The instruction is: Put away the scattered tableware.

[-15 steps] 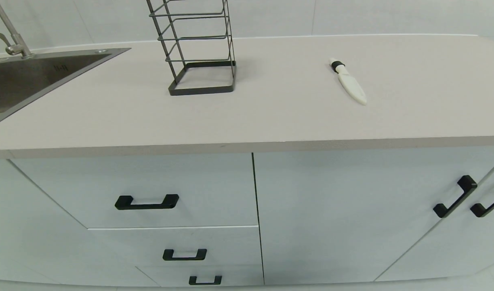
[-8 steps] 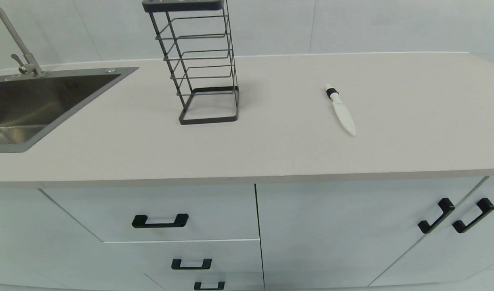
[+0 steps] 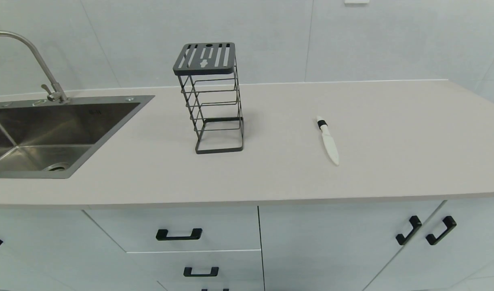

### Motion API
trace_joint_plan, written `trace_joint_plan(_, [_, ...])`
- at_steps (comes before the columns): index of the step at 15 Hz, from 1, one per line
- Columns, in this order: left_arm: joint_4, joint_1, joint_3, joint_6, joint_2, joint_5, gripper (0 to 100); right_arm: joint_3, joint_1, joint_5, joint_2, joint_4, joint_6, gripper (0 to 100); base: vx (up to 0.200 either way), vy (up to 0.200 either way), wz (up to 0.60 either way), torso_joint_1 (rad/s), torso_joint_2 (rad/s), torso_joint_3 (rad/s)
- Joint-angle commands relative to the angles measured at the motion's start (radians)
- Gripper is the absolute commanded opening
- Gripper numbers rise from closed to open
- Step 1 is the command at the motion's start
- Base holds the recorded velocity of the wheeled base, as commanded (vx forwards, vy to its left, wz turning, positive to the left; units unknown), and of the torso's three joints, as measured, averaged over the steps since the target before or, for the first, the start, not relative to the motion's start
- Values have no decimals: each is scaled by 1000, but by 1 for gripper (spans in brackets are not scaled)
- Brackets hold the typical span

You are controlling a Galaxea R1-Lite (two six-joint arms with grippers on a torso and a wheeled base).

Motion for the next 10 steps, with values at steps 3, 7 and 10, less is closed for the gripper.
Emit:
trace_joint_plan(3, [1,0,0,3,2,0,100,0,0,0,1,0,1,100,0,0,0,369,-486,-243])
trace_joint_plan(7, [1,0,0,4,2,0,100,0,0,0,1,0,1,100,0,0,0,292,-519,-238])
trace_joint_plan(10, [1,0,0,1,2,0,100,0,0,0,1,0,1,100,0,0,0,286,-538,-261])
